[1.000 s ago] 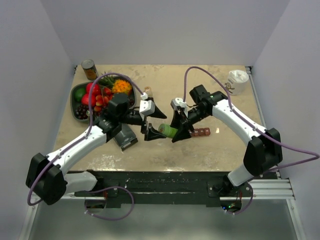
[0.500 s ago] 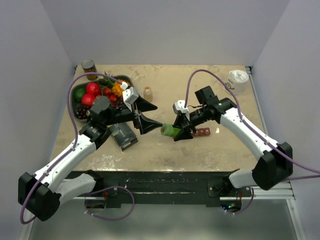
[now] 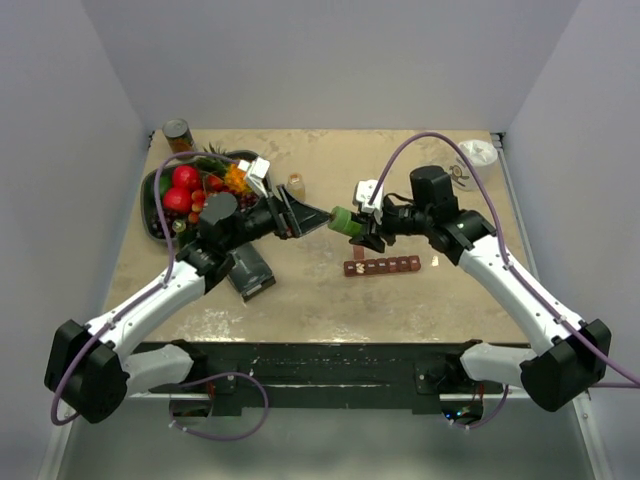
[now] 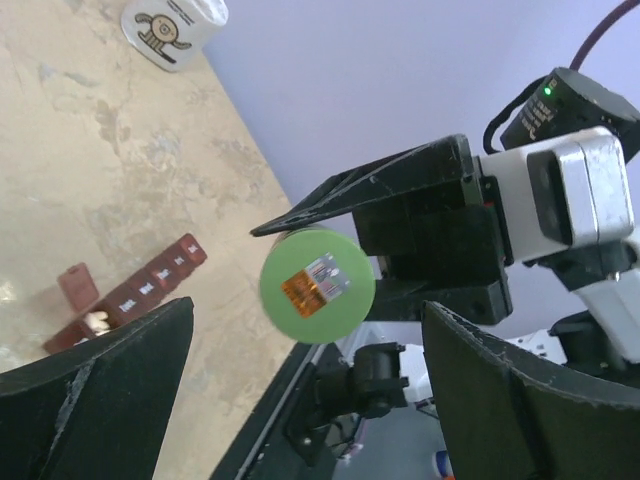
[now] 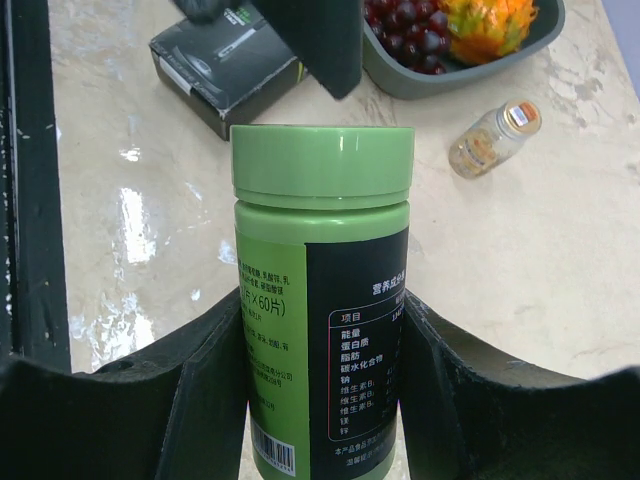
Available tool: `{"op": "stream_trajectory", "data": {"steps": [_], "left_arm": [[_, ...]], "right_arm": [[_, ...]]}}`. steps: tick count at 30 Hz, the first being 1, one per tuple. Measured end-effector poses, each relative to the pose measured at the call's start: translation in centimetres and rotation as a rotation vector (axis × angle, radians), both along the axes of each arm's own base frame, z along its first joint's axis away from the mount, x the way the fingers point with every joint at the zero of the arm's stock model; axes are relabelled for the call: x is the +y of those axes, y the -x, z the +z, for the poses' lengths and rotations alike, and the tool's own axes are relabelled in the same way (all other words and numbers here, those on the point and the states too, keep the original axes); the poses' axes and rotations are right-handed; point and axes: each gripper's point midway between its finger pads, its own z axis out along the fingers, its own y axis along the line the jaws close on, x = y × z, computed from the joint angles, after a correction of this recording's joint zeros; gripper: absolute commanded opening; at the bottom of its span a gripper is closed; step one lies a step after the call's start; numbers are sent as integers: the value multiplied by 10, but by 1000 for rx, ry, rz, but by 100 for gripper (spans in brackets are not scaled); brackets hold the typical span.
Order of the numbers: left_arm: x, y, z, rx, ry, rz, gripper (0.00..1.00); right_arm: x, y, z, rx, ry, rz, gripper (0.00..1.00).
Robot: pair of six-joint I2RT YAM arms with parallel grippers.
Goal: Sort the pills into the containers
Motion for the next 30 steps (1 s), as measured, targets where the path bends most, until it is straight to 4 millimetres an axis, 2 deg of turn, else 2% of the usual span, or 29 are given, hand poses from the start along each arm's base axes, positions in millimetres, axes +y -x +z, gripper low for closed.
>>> {"op": "stream_trajectory", "data": {"steps": [5,8,9,10,13,18,24,30], "left_arm": [[-30,-4,1,79,-39,-7,93],[-37,-4,0,85,-67,1,89],[-37,-5,-2,91,-77,10,86],[-37,-8,-5,96,-93,22,78],[-37,-14,-17,109,-150,45,74],[-37,-23,-28,92,-248,55,74],[-33,-21,-37,32,-326,40,75],[-17,-16,-45,-17,-326,8,76]], "right_arm": [[-1,-3,-6,11,5,-26,0],[-1,-3,-7,15,1,-30,0],[-1,-3,-8,17,1,-30,0],[-1,-3,-8,18,1,-30,0],[-1,-3,-8,20,-1,-32,0],[-3,-5,-13,34,10,-52,0],[-4,-1,-22,67,25,-53,0],[0,4,-21,78,16,-37,0]]}}
